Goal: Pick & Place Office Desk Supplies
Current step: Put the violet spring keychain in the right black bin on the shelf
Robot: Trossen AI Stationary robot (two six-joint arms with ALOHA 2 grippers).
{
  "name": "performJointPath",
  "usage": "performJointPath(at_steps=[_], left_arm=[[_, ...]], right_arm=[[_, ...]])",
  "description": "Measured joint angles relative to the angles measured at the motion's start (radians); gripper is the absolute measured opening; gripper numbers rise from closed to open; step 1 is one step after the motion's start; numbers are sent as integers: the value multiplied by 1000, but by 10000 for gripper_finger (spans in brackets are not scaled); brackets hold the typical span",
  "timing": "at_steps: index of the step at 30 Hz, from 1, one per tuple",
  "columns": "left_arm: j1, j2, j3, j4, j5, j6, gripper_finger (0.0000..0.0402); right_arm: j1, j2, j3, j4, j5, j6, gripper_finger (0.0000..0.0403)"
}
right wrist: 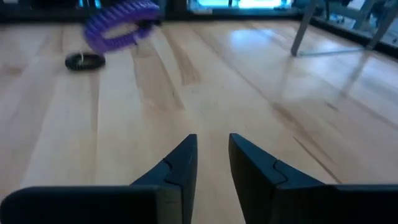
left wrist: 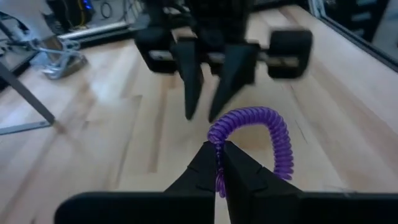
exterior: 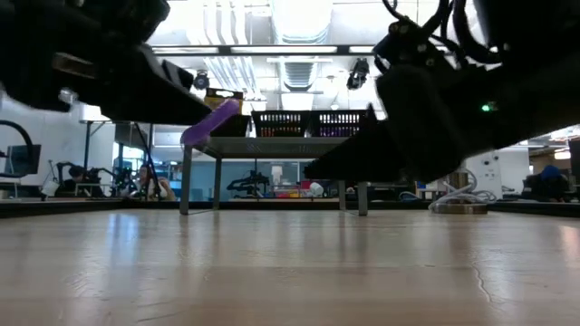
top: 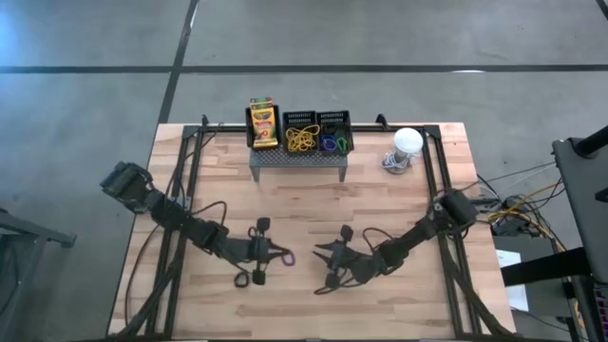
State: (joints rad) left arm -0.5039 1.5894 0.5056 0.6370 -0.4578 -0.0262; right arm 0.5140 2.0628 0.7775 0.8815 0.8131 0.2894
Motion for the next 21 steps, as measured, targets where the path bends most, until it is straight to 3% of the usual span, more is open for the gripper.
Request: performJointPath(at_steps=[7,13,21], left_arm=[[15,0,0,23,-37,-5,9],[15,0,0,25,-91,1,8],[15,-1,-4,-22,-189,31,8]], right_arm=[[-41,85,10,274,-58,-66,153],[-86,136,98,334,-255,-80,200],[-92,155,195,310,-164,-85,205]])
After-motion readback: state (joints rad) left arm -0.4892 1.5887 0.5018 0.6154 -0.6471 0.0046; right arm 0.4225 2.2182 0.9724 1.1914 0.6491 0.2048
